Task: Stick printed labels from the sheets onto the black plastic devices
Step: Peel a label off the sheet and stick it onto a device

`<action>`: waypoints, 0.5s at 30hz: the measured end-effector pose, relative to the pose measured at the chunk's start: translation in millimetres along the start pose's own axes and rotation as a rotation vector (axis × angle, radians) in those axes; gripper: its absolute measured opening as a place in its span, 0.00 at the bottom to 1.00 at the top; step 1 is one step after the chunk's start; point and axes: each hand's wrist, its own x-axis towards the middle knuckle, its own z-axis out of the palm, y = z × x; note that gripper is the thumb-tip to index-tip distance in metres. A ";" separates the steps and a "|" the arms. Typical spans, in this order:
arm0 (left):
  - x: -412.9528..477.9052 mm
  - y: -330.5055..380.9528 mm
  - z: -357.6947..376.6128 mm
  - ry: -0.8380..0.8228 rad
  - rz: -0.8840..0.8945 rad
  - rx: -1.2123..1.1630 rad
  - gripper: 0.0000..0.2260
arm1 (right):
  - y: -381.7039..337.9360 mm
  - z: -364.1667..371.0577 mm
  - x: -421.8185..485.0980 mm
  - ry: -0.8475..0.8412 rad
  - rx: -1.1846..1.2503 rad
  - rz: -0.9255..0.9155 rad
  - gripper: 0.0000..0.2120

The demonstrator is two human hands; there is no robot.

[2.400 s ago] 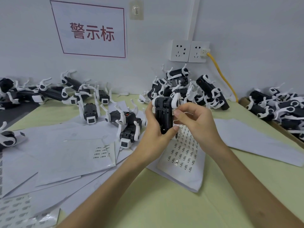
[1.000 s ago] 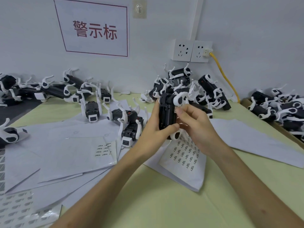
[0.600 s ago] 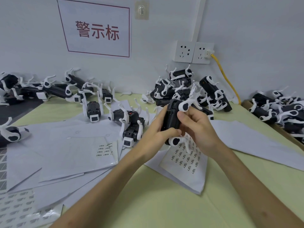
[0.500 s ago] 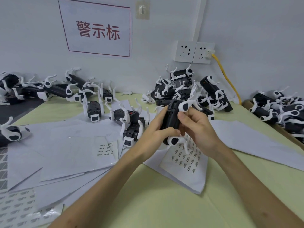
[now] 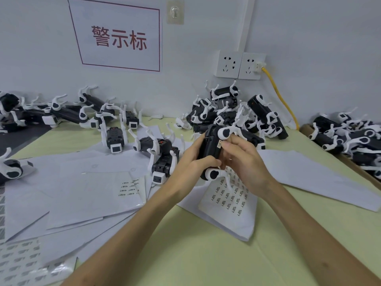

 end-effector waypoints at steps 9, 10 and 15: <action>-2.4 5.4 -1.9 -0.067 -0.016 -0.063 0.25 | 2.0 -2.2 1.8 -0.049 -0.016 -0.023 0.13; -1.5 5.1 -1.9 -0.071 -0.014 -0.079 0.25 | 2.2 -1.9 2.2 -0.043 -0.006 -0.023 0.12; 0.7 1.0 -2.9 0.111 -0.081 -0.099 0.19 | -0.2 -4.8 1.2 0.034 -0.143 -0.127 0.13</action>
